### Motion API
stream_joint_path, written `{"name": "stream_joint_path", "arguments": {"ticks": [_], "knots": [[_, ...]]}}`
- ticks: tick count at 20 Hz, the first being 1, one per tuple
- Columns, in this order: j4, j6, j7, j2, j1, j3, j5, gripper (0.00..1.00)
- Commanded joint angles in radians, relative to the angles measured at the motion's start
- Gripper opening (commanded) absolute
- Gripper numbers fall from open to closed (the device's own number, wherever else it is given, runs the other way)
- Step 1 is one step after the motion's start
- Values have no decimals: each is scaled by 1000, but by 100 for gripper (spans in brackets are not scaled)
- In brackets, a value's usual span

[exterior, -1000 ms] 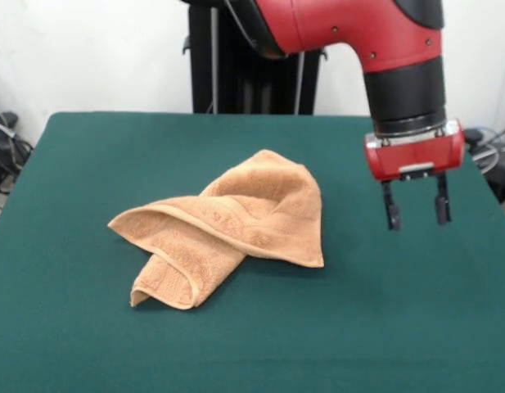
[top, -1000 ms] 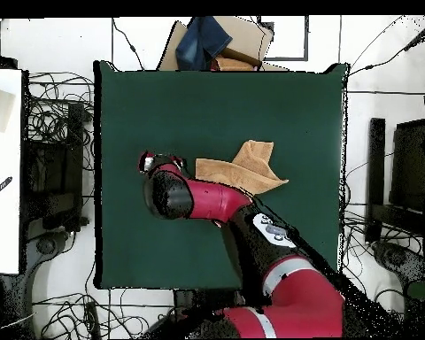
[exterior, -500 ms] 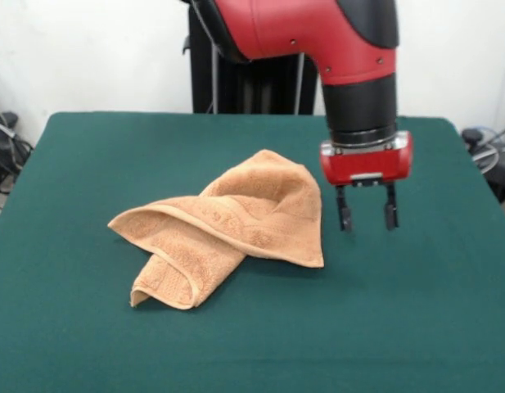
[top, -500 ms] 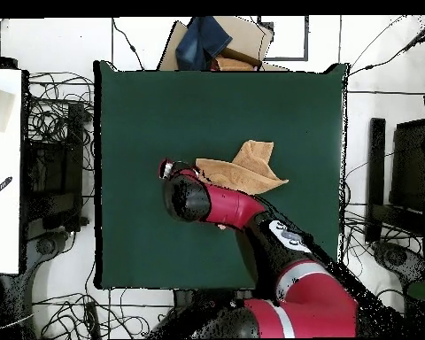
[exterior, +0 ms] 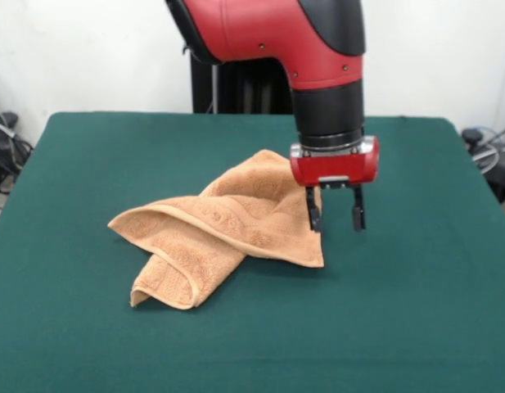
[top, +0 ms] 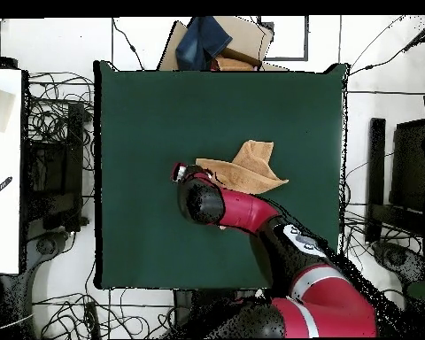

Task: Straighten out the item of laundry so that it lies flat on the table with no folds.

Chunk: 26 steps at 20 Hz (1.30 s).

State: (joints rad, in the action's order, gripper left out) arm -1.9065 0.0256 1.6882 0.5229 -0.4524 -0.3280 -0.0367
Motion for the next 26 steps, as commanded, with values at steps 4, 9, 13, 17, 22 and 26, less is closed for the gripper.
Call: {"name": "stream_joint_path", "arguments": {"ticks": [4, 9, 13, 17, 22, 26], "knots": [[-9, 14, 139, 8, -6, -4, -45, 100], [-6, 8, 155, -12, 16, 0, -26, 100], [-6, -5, 166, 3, 31, -4, -7, 100], [-11, -58, 174, 6, 40, 4, 20, 100], [0, -115, 163, 18, 28, -18, 36, 100], [21, -204, 160, 20, 32, -17, 75, 100]]}}
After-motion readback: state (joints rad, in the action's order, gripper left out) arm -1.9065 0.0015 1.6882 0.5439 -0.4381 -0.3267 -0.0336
